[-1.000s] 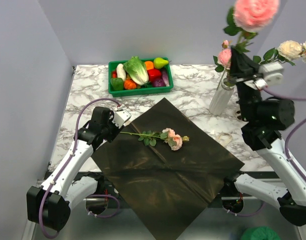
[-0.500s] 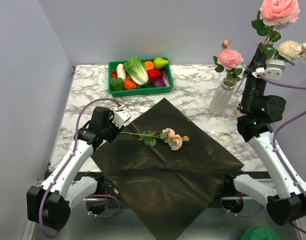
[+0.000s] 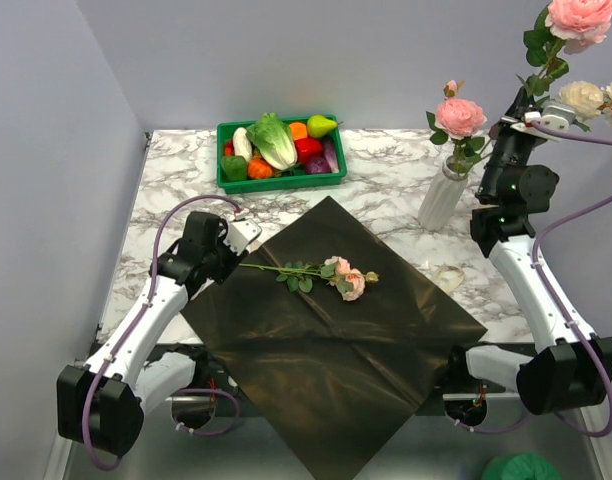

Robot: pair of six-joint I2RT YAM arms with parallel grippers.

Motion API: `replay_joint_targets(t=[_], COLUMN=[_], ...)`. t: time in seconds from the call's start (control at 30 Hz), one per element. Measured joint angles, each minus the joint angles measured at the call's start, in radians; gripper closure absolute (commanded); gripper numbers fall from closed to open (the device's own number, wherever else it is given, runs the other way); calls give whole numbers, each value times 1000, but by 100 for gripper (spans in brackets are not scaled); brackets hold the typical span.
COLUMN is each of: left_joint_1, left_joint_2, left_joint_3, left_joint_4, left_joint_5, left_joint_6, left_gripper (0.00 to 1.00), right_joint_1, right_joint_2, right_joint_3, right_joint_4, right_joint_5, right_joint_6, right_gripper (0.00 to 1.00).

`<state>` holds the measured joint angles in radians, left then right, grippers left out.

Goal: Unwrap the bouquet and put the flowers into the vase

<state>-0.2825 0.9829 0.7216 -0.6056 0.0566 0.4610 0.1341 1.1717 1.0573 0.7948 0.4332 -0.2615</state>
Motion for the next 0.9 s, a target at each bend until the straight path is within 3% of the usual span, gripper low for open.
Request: replay_joint_targets(t=[0.57,0.9], left_joint_1=[16,23], left_joint_2=[35,35], left_joint_3=[0,-6], left_joint_4=[23,31], left_joint_5=[0,0], left_joint_6=[14,22], left_gripper=[48,48], right_joint_1=[-12,-12], right_joint_2=[68,109], right_joint_3=[100,78], right_joint_4=[46,108], right_joint_5=[-6,-8], right_joint_6=[9,-12], right_gripper=[99,99])
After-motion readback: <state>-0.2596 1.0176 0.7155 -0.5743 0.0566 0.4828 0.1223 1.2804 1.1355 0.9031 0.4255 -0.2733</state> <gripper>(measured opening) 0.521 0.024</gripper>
